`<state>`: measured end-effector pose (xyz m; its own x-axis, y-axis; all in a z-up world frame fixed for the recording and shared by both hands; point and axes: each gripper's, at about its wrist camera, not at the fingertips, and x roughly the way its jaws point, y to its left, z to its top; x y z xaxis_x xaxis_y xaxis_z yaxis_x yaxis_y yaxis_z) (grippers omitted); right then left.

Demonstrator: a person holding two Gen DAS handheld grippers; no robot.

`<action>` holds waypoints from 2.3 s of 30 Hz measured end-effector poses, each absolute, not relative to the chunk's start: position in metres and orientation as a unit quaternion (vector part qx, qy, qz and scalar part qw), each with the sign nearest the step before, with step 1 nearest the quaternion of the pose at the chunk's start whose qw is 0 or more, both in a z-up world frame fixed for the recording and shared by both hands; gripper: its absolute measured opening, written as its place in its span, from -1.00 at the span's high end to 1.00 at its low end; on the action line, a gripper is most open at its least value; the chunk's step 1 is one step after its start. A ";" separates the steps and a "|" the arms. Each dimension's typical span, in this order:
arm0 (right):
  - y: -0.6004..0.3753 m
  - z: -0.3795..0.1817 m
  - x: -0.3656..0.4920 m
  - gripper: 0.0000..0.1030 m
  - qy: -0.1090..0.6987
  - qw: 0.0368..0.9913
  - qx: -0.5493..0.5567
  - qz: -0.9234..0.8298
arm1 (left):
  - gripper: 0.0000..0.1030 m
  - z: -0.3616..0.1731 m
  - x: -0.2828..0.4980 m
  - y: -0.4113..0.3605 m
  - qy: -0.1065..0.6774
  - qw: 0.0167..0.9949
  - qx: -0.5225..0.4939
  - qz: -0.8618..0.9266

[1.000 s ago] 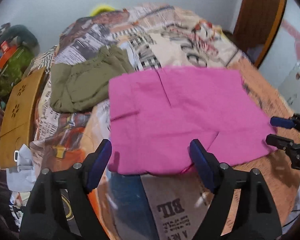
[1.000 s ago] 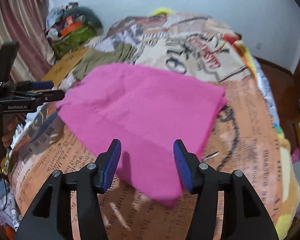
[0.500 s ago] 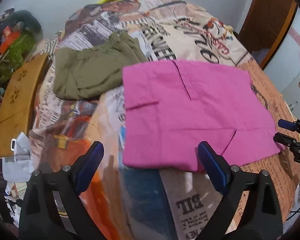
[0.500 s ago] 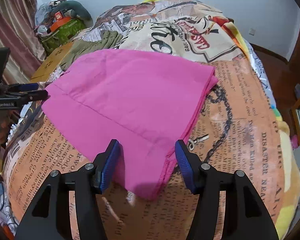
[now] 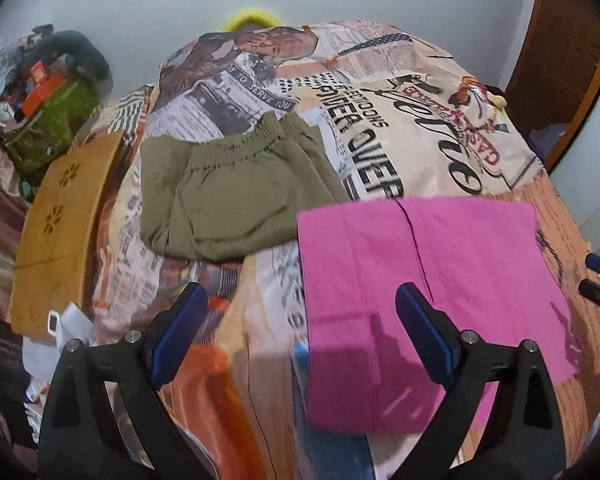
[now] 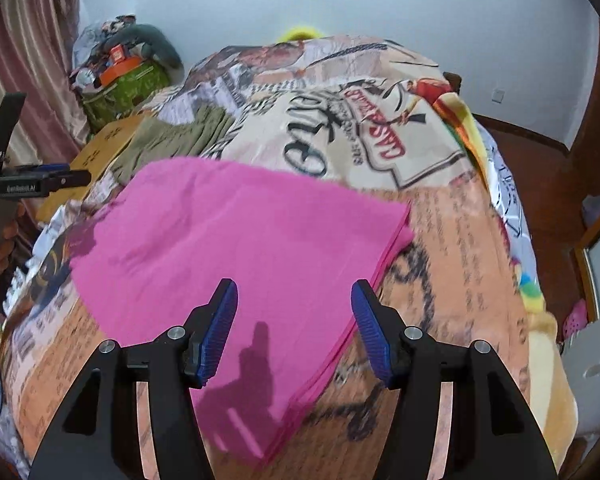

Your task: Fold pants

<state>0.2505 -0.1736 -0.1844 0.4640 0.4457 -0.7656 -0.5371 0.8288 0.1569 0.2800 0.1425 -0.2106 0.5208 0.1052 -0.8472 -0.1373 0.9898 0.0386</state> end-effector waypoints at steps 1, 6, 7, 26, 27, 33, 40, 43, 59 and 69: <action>-0.174 -0.186 0.257 -0.07 0.431 0.855 -0.048 0.285 | -0.86 -0.212 0.285 0.143 0.485 0.872 -0.017 0.066; -0.175 -0.197 0.288 -0.07 0.437 0.856 -0.030 0.273 | -0.76 -0.226 0.314 0.144 0.492 0.869 -0.017 0.055; -0.175 -0.199 0.293 -0.07 0.437 0.857 -0.030 0.269 | -0.72 -0.230 0.320 0.144 0.493 0.868 -0.014 0.056; -0.182 -0.261 0.374 -0.07 0.466 0.856 -0.009 0.224 | 0.16 -0.293 0.378 0.152 0.540 0.841 -0.041 0.015; -0.182 -0.263 0.374 -0.07 0.467 0.855 -0.005 0.227 | 0.17 -0.294 0.379 0.151 0.543 0.839 -0.039 0.015; -0.175 -0.268 0.373 0.82 0.469 0.850 -0.026 0.238 | 0.39 -0.292 0.373 0.139 0.530 0.848 -0.010 0.019; -0.171 -0.271 0.374 0.93 0.462 0.858 -0.069 0.214 | 0.37 -0.298 0.369 0.141 0.525 0.849 -0.020 0.055; -0.164 -0.270 0.372 0.93 0.461 0.856 -0.101 0.208 | 0.29 -0.297 0.369 0.136 0.524 0.849 0.005 0.063; -0.139 -0.218 0.337 -0.35 0.437 0.849 -0.091 0.284 | -0.60 -0.246 0.339 0.105 0.485 0.873 0.037 0.032; -0.112 -0.250 0.320 -0.37 0.496 0.805 -0.107 0.308 | -0.78 -0.286 0.335 0.096 0.513 0.854 0.072 0.042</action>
<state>0.3197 -0.1123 -0.2502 0.3177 0.3907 -0.8640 -0.6022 0.7869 0.1344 0.3354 0.0959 -0.2855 0.4700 0.1450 -0.8707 0.0023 0.9862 0.1655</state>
